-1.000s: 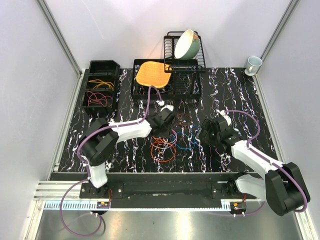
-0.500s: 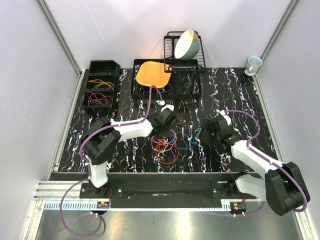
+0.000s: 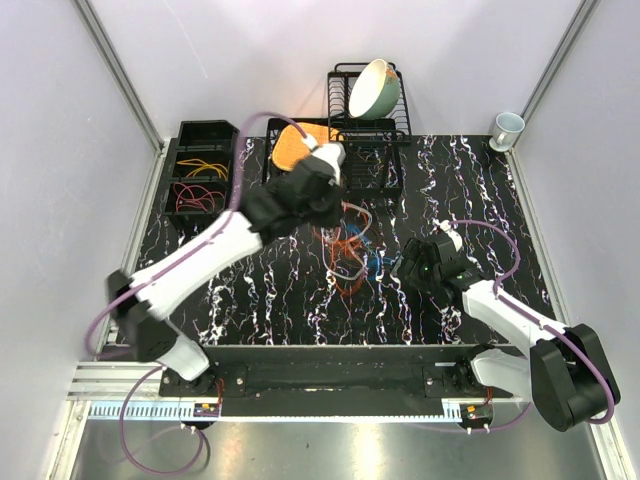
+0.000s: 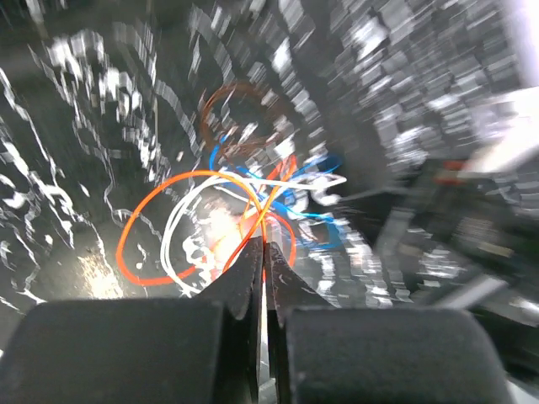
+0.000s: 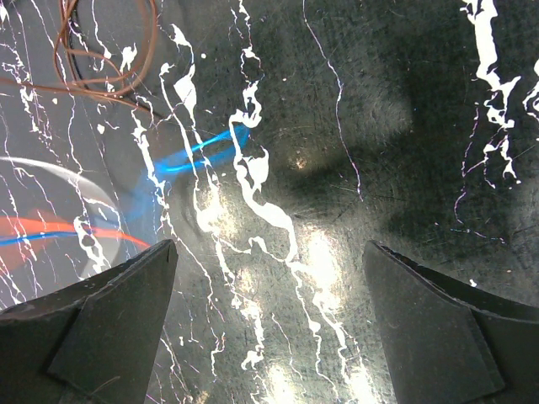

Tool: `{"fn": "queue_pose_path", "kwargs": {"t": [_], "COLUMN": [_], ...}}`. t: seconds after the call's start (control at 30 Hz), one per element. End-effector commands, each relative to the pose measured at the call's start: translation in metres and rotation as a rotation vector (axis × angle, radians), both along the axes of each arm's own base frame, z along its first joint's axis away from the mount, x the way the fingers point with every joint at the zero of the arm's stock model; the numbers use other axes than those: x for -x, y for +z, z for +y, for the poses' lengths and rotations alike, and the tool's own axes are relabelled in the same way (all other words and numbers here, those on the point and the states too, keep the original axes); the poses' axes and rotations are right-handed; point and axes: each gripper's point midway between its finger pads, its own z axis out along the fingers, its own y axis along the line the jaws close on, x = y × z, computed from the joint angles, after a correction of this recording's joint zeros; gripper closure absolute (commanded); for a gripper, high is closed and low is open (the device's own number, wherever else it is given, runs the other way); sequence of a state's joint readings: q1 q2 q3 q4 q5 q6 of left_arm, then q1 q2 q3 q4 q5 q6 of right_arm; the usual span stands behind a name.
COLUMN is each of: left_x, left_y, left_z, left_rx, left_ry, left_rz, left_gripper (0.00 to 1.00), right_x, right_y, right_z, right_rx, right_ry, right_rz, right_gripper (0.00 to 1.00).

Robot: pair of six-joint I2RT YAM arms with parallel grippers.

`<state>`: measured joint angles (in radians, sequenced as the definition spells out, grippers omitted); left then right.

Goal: Untangle the cables

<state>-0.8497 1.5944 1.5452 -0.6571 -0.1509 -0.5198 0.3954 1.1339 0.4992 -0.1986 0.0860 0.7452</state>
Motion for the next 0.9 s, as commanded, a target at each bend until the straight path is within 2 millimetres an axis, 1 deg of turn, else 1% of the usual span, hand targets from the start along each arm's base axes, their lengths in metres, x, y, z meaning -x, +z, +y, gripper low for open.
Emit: {"fn": "queue_pose_path", "kwargs": {"t": [0.0,0.03,0.1,0.13,0.17,0.2,0.23,0.27,0.3,0.33,0.37,0.4,0.47,0.5,0.57,0.6,0.67,0.7,0.8,0.87], "left_x": [0.031,0.034,0.031,0.031,0.029,0.033,0.041,0.044,0.045,0.045,0.045,0.043,0.042,0.041,0.040,0.040,0.039,0.040,0.037,0.031], "left_y": [0.093,0.099,0.079,0.057,0.038,0.026,0.009,0.003,-0.013,-0.016,-0.014,-0.021,-0.020,-0.028,-0.034,-0.045,-0.056,-0.068,-0.088,-0.093], "left_z": [0.018,0.016,0.019,0.020,0.018,0.015,0.013,0.012,0.017,0.020,0.027,0.035,0.045,0.054,0.066,0.076,0.085,0.093,0.104,0.111], "left_rx": [0.121,0.139,0.101,0.074,0.065,0.059,0.054,0.071,0.056,0.060,0.057,0.031,0.014,-0.024,-0.060,-0.102,-0.132,-0.166,-0.211,-0.226], "left_ry": [-0.100,-0.126,-0.125,-0.117,-0.103,-0.117,-0.141,-0.122,-0.094,-0.064,-0.040,-0.012,0.017,0.048,0.091,0.123,0.167,0.191,0.243,0.272], "left_rz": [-0.117,-0.135,-0.126,-0.079,-0.016,0.025,0.082,0.109,0.124,0.129,0.113,0.103,0.081,0.078,0.076,0.083,0.095,0.102,0.100,0.094], "left_gripper": [1.00,0.99,0.93,0.76,0.65,0.55,0.38,0.31,0.27,0.21,0.19,0.18,0.18,0.18,0.19,0.19,0.21,0.22,0.24,0.25], "right_x": [-0.014,-0.015,-0.015,-0.015,-0.015,-0.014,-0.015,-0.014,-0.014,-0.014,-0.013,-0.013,-0.014,-0.014,-0.015,-0.015,-0.015,-0.015,-0.015,-0.016], "right_y": [0.019,0.019,0.019,0.019,0.020,0.018,0.020,0.019,0.021,0.021,0.020,0.020,0.020,0.019,0.019,0.018,0.018,0.019,0.019,0.019], "right_z": [0.005,0.005,0.005,0.006,0.005,0.005,0.005,0.005,0.005,0.004,0.004,0.004,0.005,0.005,0.006,0.006,0.006,0.006,0.006,0.006], "right_rx": [-0.017,-0.019,-0.019,-0.021,-0.021,-0.018,-0.019,-0.020,-0.022,-0.021,-0.020,-0.020,-0.021,-0.019,-0.020,-0.017,-0.017,-0.020,-0.019,-0.021], "right_ry": [0.004,0.003,0.003,0.005,0.005,0.005,0.004,0.003,0.003,0.004,0.003,0.002,0.006,0.007,0.010,0.011,0.009,0.008,0.009,0.008], "right_rz": [-0.065,-0.067,-0.068,-0.067,-0.069,-0.065,-0.071,-0.069,-0.075,-0.075,-0.074,-0.073,-0.070,-0.066,-0.064,-0.060,-0.060,-0.064,-0.064,-0.065], "right_gripper": [0.03,0.03,0.03,0.03,0.03,0.03,0.03,0.02,0.02,0.02,0.02,0.02,0.02,0.02,0.02,0.02,0.02,0.02,0.02,0.02]}}
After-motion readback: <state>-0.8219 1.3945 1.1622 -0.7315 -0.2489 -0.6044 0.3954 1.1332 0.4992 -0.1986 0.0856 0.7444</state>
